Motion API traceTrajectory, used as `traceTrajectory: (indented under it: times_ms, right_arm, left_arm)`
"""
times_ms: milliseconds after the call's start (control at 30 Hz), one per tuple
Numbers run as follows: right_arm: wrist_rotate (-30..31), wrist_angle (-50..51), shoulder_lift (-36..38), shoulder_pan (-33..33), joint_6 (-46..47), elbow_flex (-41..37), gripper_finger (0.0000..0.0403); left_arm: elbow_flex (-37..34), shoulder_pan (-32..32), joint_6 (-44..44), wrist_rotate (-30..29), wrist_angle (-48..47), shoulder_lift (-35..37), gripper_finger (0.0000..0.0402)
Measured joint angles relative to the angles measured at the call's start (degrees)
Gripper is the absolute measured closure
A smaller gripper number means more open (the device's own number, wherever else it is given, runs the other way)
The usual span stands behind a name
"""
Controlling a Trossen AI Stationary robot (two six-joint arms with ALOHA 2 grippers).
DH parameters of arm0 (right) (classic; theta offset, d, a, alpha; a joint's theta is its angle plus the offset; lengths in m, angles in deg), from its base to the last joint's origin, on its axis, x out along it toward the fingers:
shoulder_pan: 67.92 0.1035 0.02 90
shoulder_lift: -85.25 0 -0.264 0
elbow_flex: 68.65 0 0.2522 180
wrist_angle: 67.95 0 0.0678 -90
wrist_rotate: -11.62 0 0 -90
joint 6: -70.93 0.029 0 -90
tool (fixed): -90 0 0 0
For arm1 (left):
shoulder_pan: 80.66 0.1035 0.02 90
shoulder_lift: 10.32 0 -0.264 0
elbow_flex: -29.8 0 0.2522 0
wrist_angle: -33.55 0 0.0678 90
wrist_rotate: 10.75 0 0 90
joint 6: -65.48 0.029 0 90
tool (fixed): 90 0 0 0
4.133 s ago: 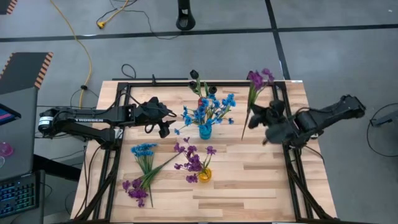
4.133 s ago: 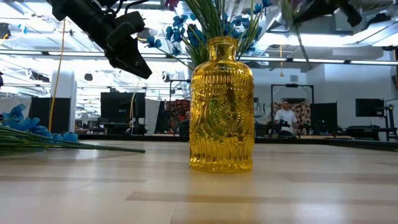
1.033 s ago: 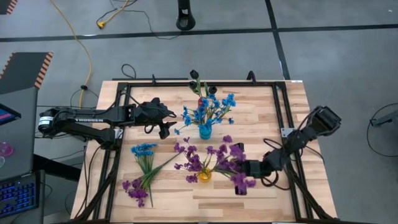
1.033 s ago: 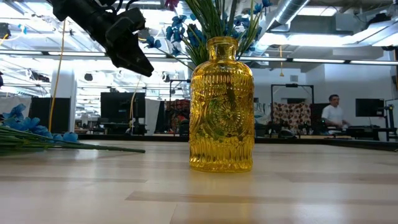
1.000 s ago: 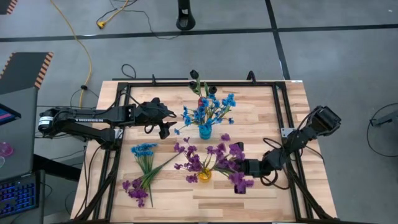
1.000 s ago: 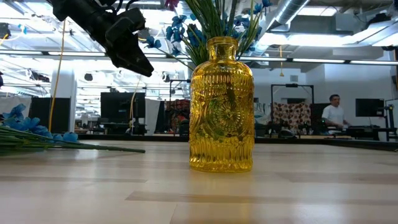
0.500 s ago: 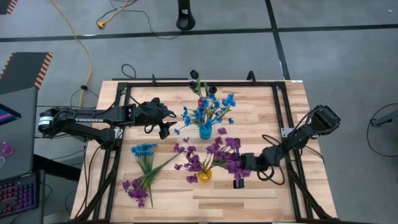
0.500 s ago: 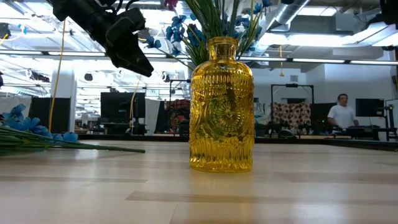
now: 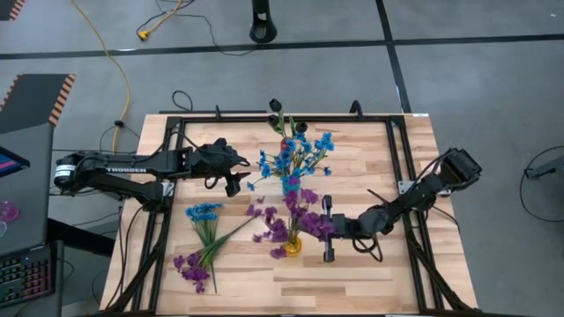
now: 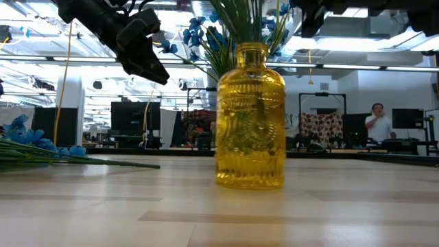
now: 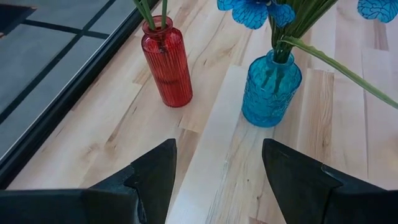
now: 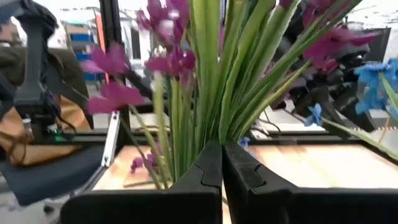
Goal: Sort flowers into vase by color
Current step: Put the top violet flower into the yellow crystal vase
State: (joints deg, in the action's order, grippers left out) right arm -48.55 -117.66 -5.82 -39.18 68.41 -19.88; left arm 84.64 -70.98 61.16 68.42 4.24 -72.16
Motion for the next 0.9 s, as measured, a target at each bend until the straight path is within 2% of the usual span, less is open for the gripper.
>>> traceTrajectory:
  times_ms: [900]
  right_arm:
    - [0.2,5.2,0.0,-0.4,-0.5,0.0,0.0337]
  left_arm:
    - [0.0,0.0,0.0,0.0,0.0,0.0,0.0175]
